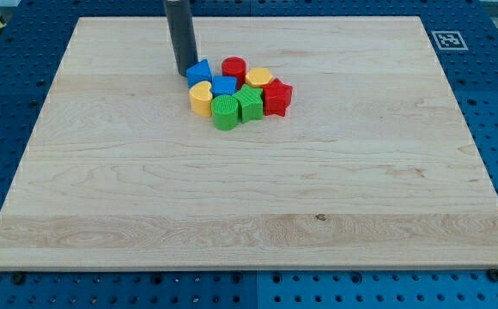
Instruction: Push blue triangle to blue cube
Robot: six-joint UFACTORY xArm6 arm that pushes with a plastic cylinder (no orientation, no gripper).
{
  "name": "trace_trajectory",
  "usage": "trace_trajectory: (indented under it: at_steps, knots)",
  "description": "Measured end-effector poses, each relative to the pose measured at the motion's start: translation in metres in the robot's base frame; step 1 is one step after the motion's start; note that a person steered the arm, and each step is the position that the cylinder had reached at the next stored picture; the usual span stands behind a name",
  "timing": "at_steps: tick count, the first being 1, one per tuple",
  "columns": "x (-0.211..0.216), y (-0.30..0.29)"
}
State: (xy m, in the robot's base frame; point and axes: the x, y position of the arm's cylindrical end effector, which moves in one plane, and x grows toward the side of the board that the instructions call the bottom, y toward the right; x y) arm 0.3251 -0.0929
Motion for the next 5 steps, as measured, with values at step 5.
trace_trajectory:
  at_steps: [5]
  knots:
    - [-0.028,-0.068]
